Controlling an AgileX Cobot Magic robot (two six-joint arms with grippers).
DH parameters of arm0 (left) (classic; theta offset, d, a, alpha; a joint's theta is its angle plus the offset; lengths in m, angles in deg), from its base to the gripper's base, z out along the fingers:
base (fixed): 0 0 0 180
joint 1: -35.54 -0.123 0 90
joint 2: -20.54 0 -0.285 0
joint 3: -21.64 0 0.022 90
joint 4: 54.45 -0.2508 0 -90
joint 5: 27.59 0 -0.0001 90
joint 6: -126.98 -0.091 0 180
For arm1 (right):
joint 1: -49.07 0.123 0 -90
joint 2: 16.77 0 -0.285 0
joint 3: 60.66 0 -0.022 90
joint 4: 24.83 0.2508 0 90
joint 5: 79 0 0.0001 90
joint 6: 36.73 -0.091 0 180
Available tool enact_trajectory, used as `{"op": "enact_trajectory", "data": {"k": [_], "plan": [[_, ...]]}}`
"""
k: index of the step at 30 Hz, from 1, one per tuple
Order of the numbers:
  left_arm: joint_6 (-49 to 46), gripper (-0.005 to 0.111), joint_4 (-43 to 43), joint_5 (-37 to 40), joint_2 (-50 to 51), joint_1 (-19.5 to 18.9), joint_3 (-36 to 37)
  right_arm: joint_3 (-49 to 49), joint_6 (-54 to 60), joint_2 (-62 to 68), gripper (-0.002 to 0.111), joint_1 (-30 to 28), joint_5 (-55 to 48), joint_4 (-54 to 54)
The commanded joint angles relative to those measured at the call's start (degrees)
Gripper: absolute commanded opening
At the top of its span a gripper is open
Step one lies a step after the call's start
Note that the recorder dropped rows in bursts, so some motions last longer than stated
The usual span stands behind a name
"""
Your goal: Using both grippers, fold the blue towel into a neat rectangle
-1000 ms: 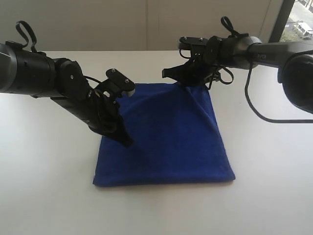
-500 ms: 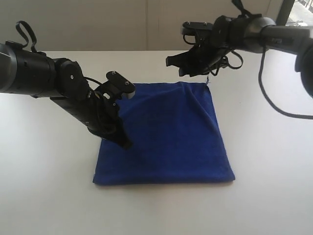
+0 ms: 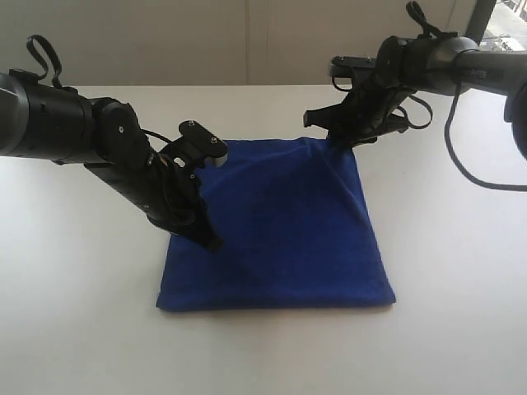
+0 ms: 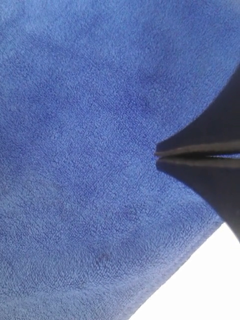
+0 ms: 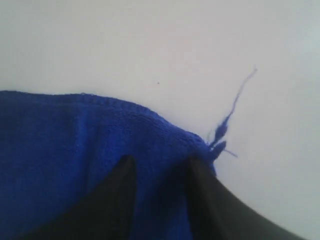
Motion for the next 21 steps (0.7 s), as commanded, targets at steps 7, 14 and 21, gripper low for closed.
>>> {"op": "enact_trajectory", "data": {"k": [7, 14, 21], "plan": [[0.49, 0.0, 0.73, 1.3, -0.14, 0.27, -0.14, 0.09, -2.28, 0.32, 0.03, -0.25, 1.46, -1.98], [0.49, 0.0, 0.73, 1.3, -0.14, 0.27, -0.14, 0.09, -2.28, 0.32, 0.0, -0.25, 1.34, -2.11], [0.49, 0.0, 0.73, 1.45, -0.14, 0.27, -0.14, 0.09, -2.28, -3.6, 0.0, -0.25, 1.34, -6.86]]}}
